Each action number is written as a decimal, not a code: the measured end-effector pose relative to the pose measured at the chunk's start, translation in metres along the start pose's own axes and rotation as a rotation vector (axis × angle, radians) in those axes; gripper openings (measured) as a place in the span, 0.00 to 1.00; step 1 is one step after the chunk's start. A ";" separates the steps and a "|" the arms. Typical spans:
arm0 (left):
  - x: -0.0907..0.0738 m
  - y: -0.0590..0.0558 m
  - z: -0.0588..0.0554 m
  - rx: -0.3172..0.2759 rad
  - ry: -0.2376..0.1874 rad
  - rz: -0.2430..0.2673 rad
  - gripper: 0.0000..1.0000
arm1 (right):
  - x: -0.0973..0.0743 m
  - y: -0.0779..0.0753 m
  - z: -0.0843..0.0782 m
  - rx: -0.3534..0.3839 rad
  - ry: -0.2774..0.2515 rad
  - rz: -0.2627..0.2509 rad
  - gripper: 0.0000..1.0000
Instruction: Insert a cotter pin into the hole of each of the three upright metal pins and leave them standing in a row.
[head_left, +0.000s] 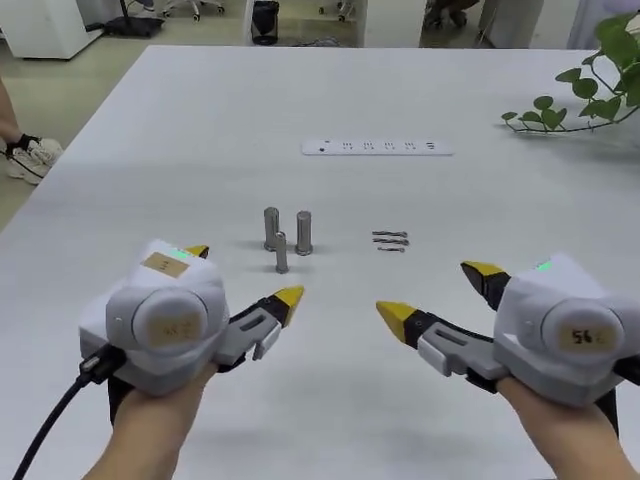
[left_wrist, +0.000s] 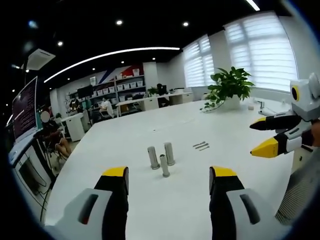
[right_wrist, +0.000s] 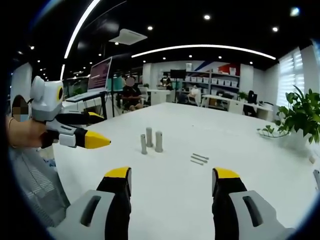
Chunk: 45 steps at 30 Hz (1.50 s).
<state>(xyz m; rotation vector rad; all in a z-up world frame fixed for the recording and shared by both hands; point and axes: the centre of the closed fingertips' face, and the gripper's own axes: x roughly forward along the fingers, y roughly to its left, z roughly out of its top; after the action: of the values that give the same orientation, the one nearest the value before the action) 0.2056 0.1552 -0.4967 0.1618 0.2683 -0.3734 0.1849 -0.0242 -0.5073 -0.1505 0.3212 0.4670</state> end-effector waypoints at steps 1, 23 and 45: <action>0.002 0.003 0.000 0.010 0.003 0.006 0.63 | 0.000 0.000 0.000 0.007 0.002 0.000 0.62; 0.076 0.007 -0.029 0.071 0.122 -0.126 0.45 | 0.001 -0.011 0.004 0.127 0.071 0.038 0.54; 0.122 0.002 -0.044 0.039 0.139 -0.207 0.20 | 0.019 -0.020 -0.012 0.106 0.139 0.060 0.48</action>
<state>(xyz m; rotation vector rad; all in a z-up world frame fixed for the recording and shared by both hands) 0.3054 0.1251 -0.5735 0.1989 0.4174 -0.5743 0.2068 -0.0368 -0.5237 -0.0699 0.4869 0.4990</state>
